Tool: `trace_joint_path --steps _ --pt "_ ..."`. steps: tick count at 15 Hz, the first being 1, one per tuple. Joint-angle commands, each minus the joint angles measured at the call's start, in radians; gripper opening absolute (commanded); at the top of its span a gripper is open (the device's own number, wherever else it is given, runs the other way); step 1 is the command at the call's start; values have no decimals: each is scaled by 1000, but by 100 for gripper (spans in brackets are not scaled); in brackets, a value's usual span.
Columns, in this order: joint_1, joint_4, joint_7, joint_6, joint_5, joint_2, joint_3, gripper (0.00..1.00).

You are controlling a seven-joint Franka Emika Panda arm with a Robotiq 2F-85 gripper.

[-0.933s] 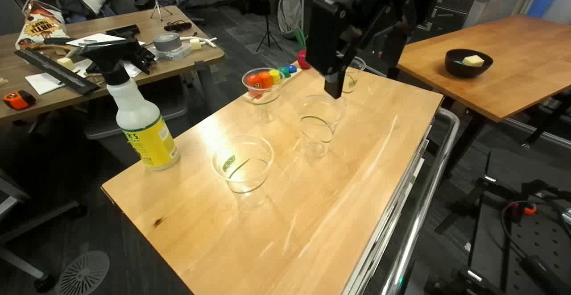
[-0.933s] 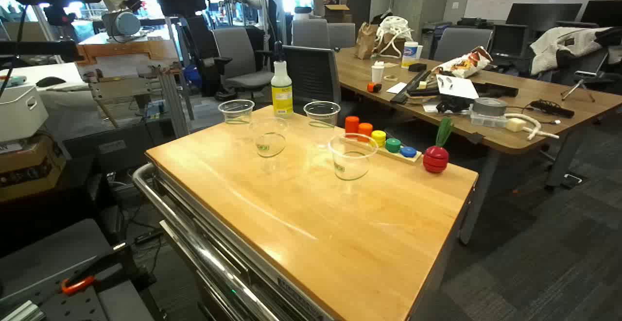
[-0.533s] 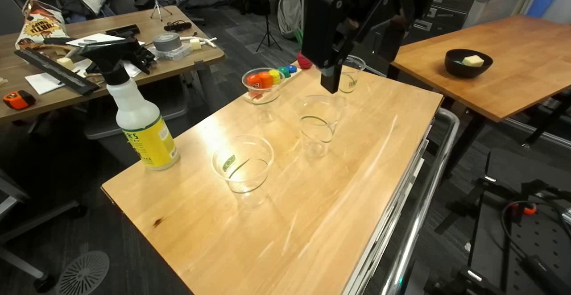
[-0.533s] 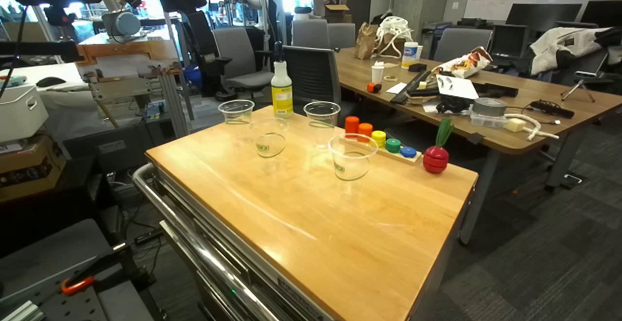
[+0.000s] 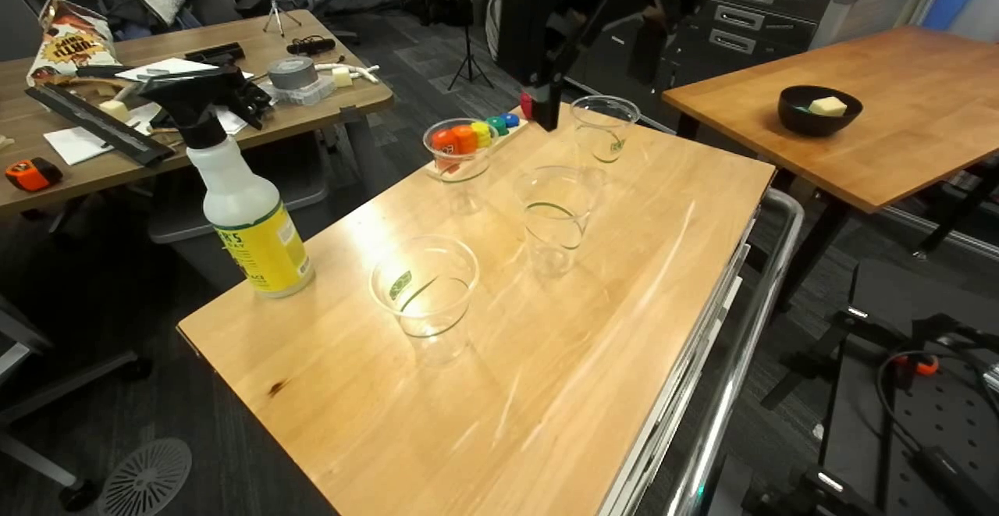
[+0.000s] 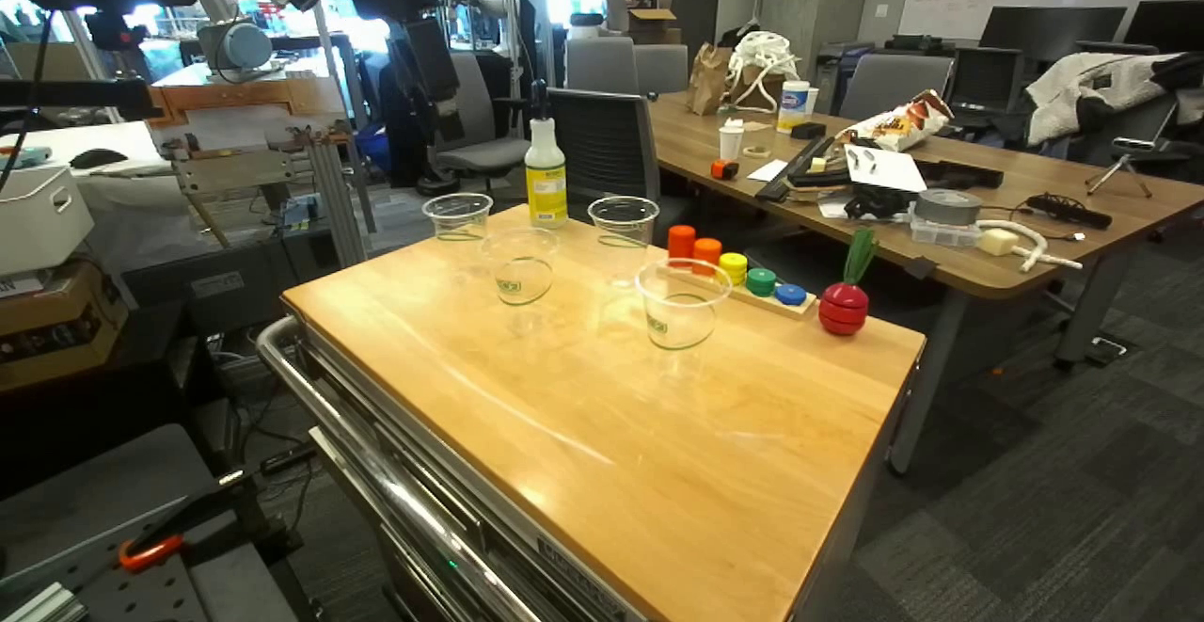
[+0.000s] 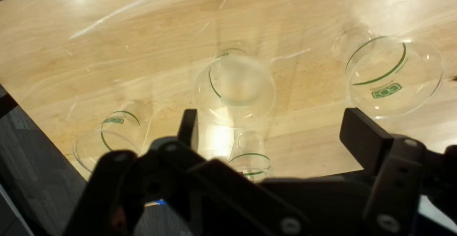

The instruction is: Put the cups one inside the other

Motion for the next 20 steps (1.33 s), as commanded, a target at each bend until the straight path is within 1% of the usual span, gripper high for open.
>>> trace_joint_path --steps 1,5,10,16,20 --pt "15 183 -69 24 -21 183 -76 100" --pt "29 359 -183 34 9 358 -154 100" --pt "53 524 -232 10 8 522 -227 100" --pt "88 630 -237 -4 -8 635 -292 100" --pt "94 640 -257 -24 -3 646 -318 100"
